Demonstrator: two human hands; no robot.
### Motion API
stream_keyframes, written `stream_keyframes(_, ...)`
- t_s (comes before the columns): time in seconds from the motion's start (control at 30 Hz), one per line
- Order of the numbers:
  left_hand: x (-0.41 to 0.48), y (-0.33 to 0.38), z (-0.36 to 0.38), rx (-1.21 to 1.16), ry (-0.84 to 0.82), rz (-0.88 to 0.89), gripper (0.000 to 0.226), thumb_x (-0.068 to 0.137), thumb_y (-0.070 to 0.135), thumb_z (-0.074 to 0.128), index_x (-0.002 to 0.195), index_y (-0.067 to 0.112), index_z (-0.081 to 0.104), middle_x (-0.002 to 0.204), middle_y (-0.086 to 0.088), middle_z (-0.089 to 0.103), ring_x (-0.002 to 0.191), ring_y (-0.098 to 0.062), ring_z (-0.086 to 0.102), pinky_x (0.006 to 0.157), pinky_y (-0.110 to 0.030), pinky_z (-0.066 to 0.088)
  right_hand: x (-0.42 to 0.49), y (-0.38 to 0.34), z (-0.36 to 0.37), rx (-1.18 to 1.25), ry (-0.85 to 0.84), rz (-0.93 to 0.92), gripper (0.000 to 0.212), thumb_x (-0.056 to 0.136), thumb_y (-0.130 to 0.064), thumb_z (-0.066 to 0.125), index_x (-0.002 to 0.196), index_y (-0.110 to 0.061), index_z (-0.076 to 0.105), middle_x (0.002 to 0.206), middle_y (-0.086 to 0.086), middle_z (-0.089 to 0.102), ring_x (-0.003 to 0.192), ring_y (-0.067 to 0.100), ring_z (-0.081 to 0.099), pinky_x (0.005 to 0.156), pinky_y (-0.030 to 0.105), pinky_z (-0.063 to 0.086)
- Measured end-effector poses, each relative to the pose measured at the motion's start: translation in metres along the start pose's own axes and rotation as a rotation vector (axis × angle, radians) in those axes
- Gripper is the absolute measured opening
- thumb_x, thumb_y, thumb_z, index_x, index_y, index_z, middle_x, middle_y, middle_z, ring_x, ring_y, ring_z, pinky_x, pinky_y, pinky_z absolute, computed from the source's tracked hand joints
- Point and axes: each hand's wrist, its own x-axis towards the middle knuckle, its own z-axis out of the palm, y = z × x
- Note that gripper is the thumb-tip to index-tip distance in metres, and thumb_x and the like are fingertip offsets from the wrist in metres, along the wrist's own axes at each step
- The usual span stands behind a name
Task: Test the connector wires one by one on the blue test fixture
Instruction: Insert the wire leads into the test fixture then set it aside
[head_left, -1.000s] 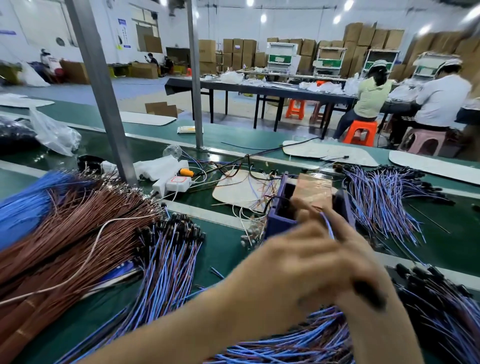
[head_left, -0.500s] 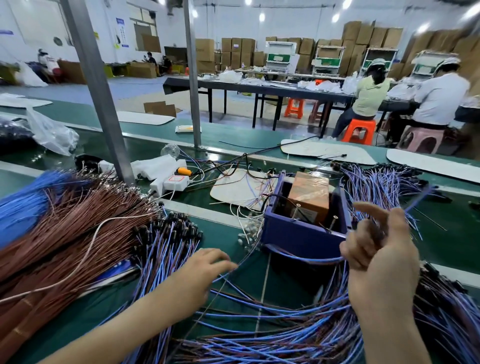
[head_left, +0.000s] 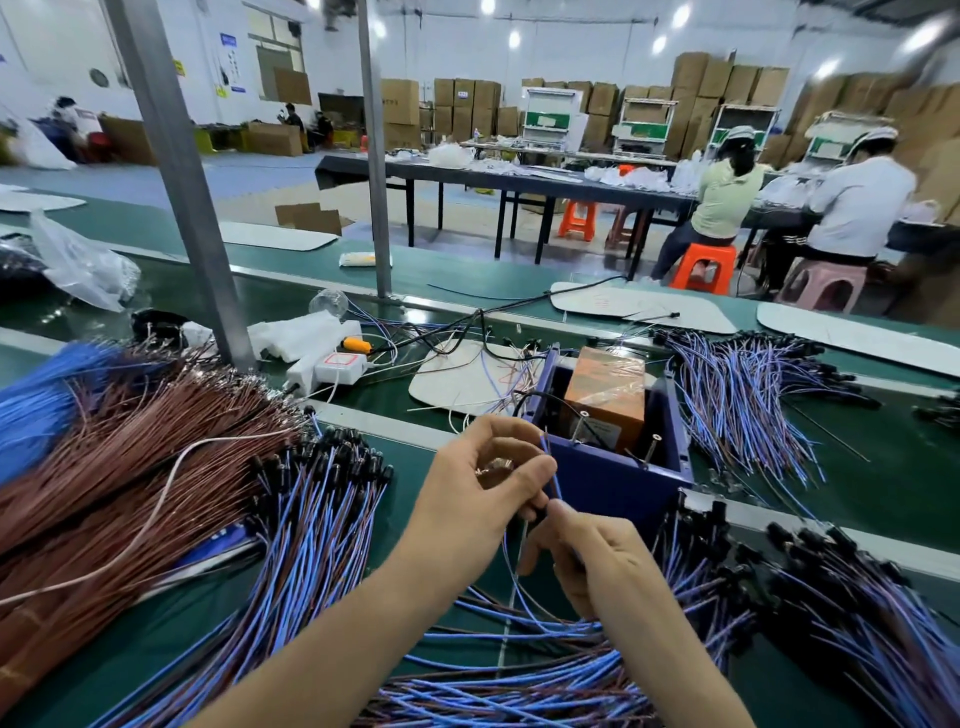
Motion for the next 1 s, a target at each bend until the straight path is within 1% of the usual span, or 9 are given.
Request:
stream_keyframes(0.1, 0.003, -0.005, 0.005, 0.005, -0.029, -0.047, 0.010, 0.087, 0.003, 0.064, 0.088, 0.011, 0.058, 0.074, -0.008, 0.066, 0.054, -0.011, 0.057, 0.054, -0.023, 0.049, 0.001, 0.004, -0.004, 0.029, 0.020, 0.028, 0.048, 0.099, -0.019, 0.044, 0.060, -0.006, 0.069, 0.040, -0.002, 0.033, 0.037, 0.011, 0.026, 0.041, 0.021, 0.022)
stream_keyframes(0.17, 0.005, -0.008, 0.009, -0.015, -0.057, -0.087, 0.013, 0.087, 0.001, 0.063, 0.084, 0.012, 0.057, 0.074, -0.009, 0.065, 0.051, -0.009, 0.055, 0.052, -0.021, 0.048, 0.002, 0.005, -0.008, 0.053, 0.099, 0.001, 0.035, 0.095, -0.011, 0.052, 0.065, -0.012, 0.072, 0.046, 0.007, 0.048, 0.041, 0.016, 0.042, 0.042, 0.021, 0.033)
stream_keyframes(0.23, 0.008, -0.012, 0.012, -0.023, -0.054, -0.100, 0.015, 0.085, -0.001, 0.065, 0.081, 0.011, 0.056, 0.069, -0.006, 0.064, 0.050, -0.008, 0.055, 0.051, -0.019, 0.047, 0.003, 0.006, -0.013, 0.108, 0.212, -0.056, 0.024, 0.089, -0.006, 0.060, 0.073, -0.018, 0.074, 0.061, 0.008, 0.066, 0.054, 0.018, 0.060, 0.053, 0.021, 0.049)
stream_keyframes(0.3, 0.012, -0.015, 0.013, -0.032, -0.039, -0.102, 0.015, 0.084, 0.000, 0.067, 0.080, 0.009, 0.055, 0.065, -0.003, 0.064, 0.050, -0.009, 0.055, 0.052, -0.019, 0.047, 0.005, 0.007, -0.017, 0.146, 0.297, -0.099, 0.021, 0.086, -0.003, 0.065, 0.077, -0.021, 0.074, 0.071, 0.009, 0.072, 0.066, 0.018, 0.069, 0.060, 0.022, 0.055)
stream_keyframes(0.47, 0.024, -0.023, 0.019, -0.075, -0.018, -0.132, 0.012, 0.086, 0.002, 0.066, 0.080, 0.010, 0.059, 0.065, 0.002, 0.066, 0.061, -0.012, 0.064, 0.061, -0.021, 0.054, 0.015, 0.009, -0.046, 0.089, 0.548, -0.123, 0.022, 0.083, -0.002, 0.068, 0.073, -0.021, 0.072, 0.064, -0.003, 0.069, 0.053, 0.004, 0.061, 0.047, 0.013, 0.047)
stream_keyframes(0.57, 0.042, -0.030, 0.017, 0.015, 0.012, -0.151, 0.010, 0.087, 0.004, 0.066, 0.081, 0.011, 0.062, 0.067, 0.001, 0.065, 0.054, -0.012, 0.063, 0.055, -0.020, 0.052, 0.023, 0.012, -0.080, -0.076, 0.681, -0.097, 0.020, 0.083, -0.008, 0.071, 0.070, -0.024, 0.070, 0.064, -0.008, 0.067, 0.059, 0.004, 0.061, 0.048, 0.012, 0.046)
stream_keyframes(0.67, 0.062, -0.041, 0.016, 0.331, 0.049, -0.089, 0.008, 0.087, 0.010, 0.067, 0.080, 0.015, 0.066, 0.065, 0.005, 0.061, 0.048, 0.000, 0.053, 0.051, -0.013, 0.044, 0.029, 0.019, -0.096, -0.231, 0.715, -0.059, 0.018, 0.082, -0.016, 0.074, 0.070, -0.028, 0.070, 0.070, -0.004, 0.069, 0.068, 0.016, 0.063, 0.059, 0.022, 0.047)
stream_keyframes(0.8, 0.079, -0.050, 0.018, 0.513, 0.060, -0.019, 0.004, 0.086, 0.012, 0.068, 0.085, 0.014, 0.072, 0.073, 0.005, 0.064, 0.061, 0.004, 0.053, 0.060, -0.003, 0.038, 0.037, 0.028, -0.100, -0.338, 0.722, 0.000, 0.010, 0.083, -0.019, 0.073, 0.074, -0.024, 0.071, 0.072, -0.004, 0.069, 0.071, 0.015, 0.063, 0.068, 0.033, 0.050)
stream_keyframes(1.0, 0.085, -0.050, 0.020, 0.580, 0.003, 0.045, 0.004, 0.085, 0.016, 0.069, 0.084, 0.018, 0.072, 0.072, 0.013, 0.063, 0.064, 0.008, 0.051, 0.062, -0.003, 0.037, 0.041, 0.034, -0.103, -0.365, 0.755, 0.014, 0.013, 0.082, -0.021, 0.073, 0.072, -0.027, 0.069, 0.069, -0.009, 0.067, 0.068, 0.007, 0.060, 0.062, 0.028, 0.044)
